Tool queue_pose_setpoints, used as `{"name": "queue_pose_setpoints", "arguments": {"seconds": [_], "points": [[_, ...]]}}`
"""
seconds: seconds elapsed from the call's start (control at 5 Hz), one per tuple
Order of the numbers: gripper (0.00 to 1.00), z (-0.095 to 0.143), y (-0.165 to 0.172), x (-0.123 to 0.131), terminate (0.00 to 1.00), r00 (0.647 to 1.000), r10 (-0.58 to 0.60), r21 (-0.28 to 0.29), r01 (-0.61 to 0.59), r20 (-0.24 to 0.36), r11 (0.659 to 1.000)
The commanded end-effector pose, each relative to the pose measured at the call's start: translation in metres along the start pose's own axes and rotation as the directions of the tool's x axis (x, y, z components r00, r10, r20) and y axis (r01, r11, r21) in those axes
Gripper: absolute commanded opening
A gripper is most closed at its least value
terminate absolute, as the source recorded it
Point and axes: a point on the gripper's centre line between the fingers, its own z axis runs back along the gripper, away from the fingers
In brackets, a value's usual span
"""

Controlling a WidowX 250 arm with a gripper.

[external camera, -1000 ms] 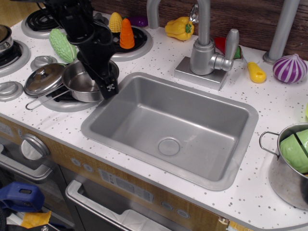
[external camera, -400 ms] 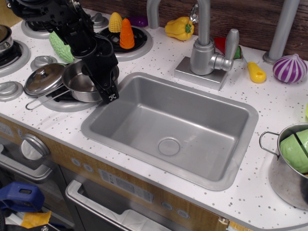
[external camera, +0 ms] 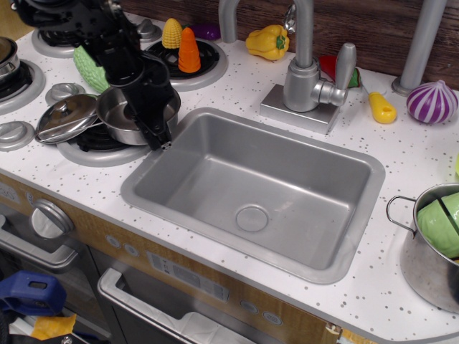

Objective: Put pan in sink

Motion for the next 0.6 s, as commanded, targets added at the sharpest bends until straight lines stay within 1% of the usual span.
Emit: {"name": "queue_pose_setpoints", "arguments": {"seconds": [0.0, 0.2, 0.4], "points": [[0.0, 0.027, -0.021, 0.034, 0.0, 1.0, -0.011, 0.013, 0.011, 0.02, 1.0], [0.0, 0.026, -0.049, 0.063, 0.0, 0.999, -0.017, 0.047, 0.015, 0.029, 0.999], [0.0, 0.016, -0.073, 0.087, 0.0, 0.997, -0.04, 0.049, 0.037, 0.07, 0.998]]}}
